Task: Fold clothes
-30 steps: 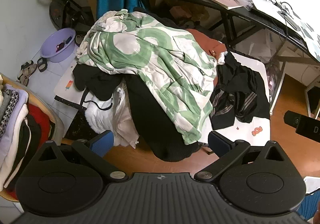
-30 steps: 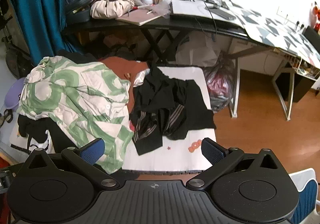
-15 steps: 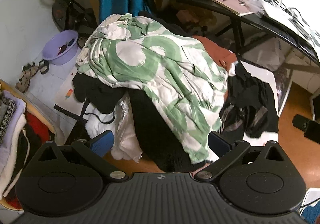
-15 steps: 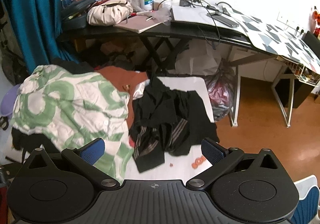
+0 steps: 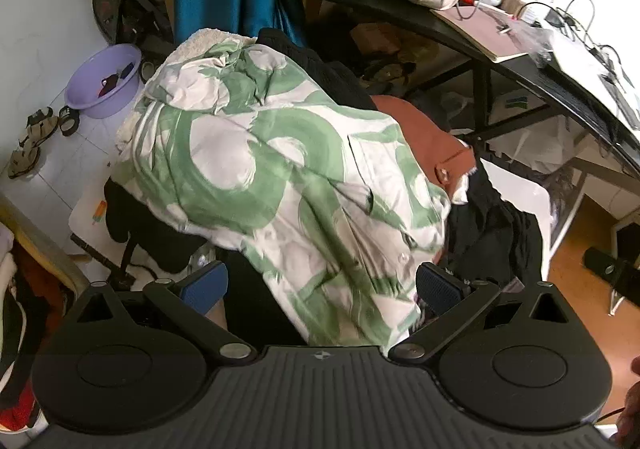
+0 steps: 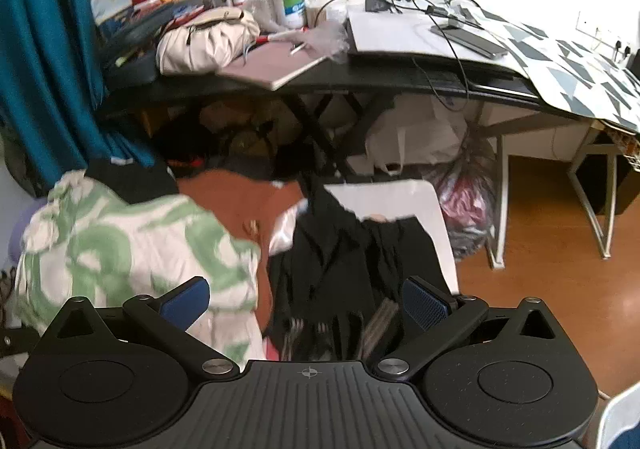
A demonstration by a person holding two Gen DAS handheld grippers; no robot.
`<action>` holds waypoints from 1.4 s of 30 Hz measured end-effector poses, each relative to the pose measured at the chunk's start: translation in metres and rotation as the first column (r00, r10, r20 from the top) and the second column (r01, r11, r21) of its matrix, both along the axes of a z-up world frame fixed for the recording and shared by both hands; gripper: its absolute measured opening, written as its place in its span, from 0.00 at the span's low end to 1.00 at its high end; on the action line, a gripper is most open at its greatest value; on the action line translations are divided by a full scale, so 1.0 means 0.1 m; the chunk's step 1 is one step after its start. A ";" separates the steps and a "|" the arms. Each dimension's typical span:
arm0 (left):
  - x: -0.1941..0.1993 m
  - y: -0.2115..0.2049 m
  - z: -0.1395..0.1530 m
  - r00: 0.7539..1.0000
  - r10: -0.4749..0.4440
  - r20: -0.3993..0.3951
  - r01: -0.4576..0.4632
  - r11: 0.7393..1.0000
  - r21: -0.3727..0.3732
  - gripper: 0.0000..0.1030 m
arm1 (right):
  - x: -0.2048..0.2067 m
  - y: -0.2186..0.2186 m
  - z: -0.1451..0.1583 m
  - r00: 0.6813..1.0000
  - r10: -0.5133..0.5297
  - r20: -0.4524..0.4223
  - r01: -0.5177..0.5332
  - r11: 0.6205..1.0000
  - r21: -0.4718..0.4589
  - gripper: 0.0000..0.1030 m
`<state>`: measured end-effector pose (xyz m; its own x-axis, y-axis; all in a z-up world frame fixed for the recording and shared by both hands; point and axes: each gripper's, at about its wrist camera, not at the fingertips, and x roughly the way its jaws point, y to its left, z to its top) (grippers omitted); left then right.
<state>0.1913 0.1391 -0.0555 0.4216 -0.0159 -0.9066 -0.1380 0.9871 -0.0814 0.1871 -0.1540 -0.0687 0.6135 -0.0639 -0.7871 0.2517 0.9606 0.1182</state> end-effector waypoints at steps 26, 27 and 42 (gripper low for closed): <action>0.92 -0.39 -0.14 0.994 -0.112 -0.013 0.112 0.993 0.031 0.99 | 0.66 -0.41 -0.30 0.999 -0.018 -0.047 0.024 0.992 0.120 0.99; 0.94 -0.33 -0.17 0.995 -0.103 -0.013 0.104 0.994 0.029 0.99 | 0.69 -0.39 -0.31 0.998 -0.017 -0.057 0.023 0.993 0.115 0.99; 1.10 0.82 -0.70 0.996 -0.064 -0.060 0.067 0.996 0.055 0.99 | 1.14 0.61 -0.71 0.988 -0.026 -0.154 0.035 0.998 0.055 0.99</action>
<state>0.3017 0.2213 -0.1254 0.3681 0.0105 -0.9297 -0.0761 0.9969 -0.0189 0.3009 -0.0932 -0.1393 0.4836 -0.0329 -0.8747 0.3001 0.9449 0.1304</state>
